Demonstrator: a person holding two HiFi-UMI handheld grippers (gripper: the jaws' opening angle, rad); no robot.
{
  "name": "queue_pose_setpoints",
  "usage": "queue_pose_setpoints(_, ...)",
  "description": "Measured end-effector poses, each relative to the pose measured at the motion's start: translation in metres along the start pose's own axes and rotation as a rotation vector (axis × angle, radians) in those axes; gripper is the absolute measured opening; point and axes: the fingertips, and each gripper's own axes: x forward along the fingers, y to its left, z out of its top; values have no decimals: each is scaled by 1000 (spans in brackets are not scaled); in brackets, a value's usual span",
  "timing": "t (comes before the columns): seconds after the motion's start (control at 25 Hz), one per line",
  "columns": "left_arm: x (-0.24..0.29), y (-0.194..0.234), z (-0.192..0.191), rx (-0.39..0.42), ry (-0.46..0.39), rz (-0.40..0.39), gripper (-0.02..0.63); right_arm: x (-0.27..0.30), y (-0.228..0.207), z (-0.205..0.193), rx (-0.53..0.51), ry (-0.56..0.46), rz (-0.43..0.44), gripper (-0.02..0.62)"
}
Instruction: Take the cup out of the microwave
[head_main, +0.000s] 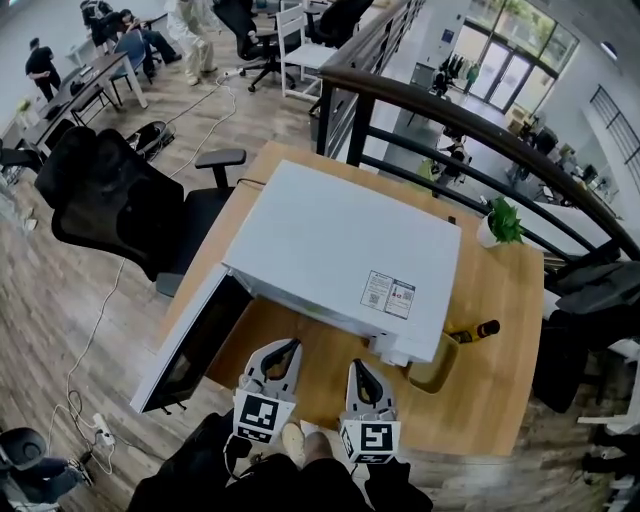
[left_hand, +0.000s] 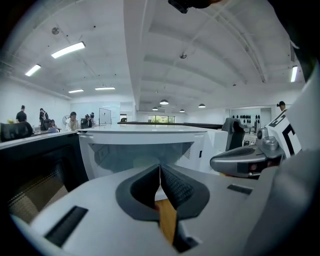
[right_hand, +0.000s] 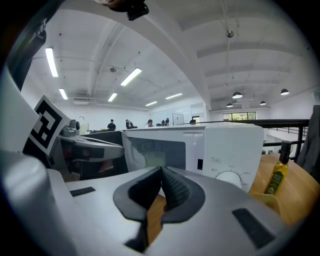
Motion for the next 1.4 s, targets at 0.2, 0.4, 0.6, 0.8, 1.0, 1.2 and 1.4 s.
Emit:
queue_pose_setpoints(0.2, 22, 11, -12, -17, 34, 6, 28, 14, -3, -1, 1, 14, 5, 16)
queue_pose_setpoints(0.4, 45, 17, -21, -16, 61, 0, 175, 23, -5, -1, 19, 18, 7, 15)
queue_pose_setpoints(0.6, 67, 23, -26, -18, 77, 16, 259, 30, -9, 1, 29, 17, 13, 17)
queue_pose_setpoints(0.8, 86, 31, -28, -33, 88, 42, 291, 35, -11, 0, 36, 23, 21, 17)
queue_pose_setpoints(1.0, 101, 32, -33, -13, 108, 33, 299, 39, -13, -4, 42, 41, 23, 17)
queue_pose_setpoints(1.2, 110, 35, -35, -24, 122, 34, 302, 41, -14, -4, 37, 44, 27, 17)
queue_pose_setpoints(1.4, 117, 36, -37, -27, 132, 32, 304, 42, -15, -5, -1, 47, 45, 17)
